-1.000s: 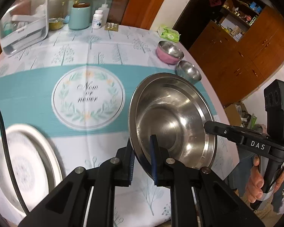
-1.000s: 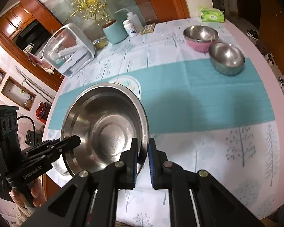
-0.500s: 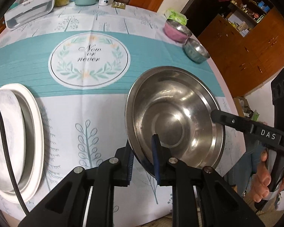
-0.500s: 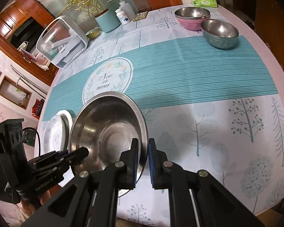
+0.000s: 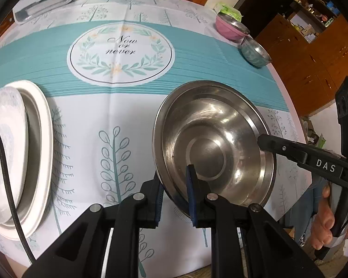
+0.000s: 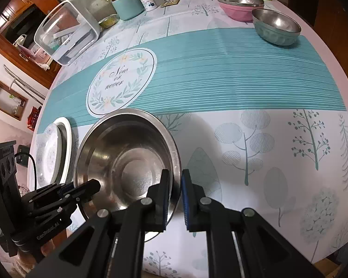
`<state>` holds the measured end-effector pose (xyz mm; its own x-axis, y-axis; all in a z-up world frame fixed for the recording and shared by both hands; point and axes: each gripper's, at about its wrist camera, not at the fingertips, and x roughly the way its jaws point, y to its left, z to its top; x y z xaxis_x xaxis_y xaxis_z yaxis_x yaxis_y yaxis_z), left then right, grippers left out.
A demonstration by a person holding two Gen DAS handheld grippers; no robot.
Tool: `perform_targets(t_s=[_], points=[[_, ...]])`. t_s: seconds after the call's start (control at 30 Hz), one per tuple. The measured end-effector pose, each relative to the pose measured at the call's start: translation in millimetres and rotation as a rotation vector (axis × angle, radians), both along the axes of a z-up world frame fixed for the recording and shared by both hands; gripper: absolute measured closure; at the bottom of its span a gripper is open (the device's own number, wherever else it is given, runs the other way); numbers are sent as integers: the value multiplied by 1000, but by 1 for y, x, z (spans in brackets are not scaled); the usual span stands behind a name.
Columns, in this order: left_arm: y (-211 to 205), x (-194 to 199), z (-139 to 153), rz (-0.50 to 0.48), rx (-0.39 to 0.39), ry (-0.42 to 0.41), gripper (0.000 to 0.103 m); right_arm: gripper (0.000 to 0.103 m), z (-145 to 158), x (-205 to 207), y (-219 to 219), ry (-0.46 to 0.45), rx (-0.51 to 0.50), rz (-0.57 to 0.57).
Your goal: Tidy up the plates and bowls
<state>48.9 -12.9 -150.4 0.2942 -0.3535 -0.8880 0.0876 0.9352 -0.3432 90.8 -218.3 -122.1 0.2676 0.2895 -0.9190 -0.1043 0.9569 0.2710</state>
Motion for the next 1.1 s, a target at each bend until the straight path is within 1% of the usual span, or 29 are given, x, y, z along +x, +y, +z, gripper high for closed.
perform_targets(t_s=[0.4, 0.6, 0.7, 0.77, 0.8, 0.87, 0.93, 1.07, 1.1], points=[[1, 3, -11, 7, -9, 34, 87, 93, -9, 4, 3, 26, -8, -3], [0, 4, -12, 2, -5, 37, 86, 93, -11, 3, 2, 31, -13, -6], [0, 4, -13, 1, -8, 43, 81, 93, -12, 4, 3, 35, -6, -2], [-1, 3, -13, -1, -2, 43, 81, 92, -13, 4, 4, 35, -14, 1], [-1, 3, -13, -1, -4, 42, 80, 90, -13, 4, 5, 36, -14, 4], [-2, 3, -12, -1, -4, 36, 75, 90, -13, 3, 5, 35, -12, 5], [-3, 2, -10, -2, -2, 26, 68, 90, -13, 3, 5, 31, -9, 4], [-4, 1, -5, -3, 12, -1, 64, 90, -10, 1, 4, 21, -14, -1], [-4, 2, -5, -3, 13, -3, 58, 90, -10, 1, 3, 21, -13, -2]])
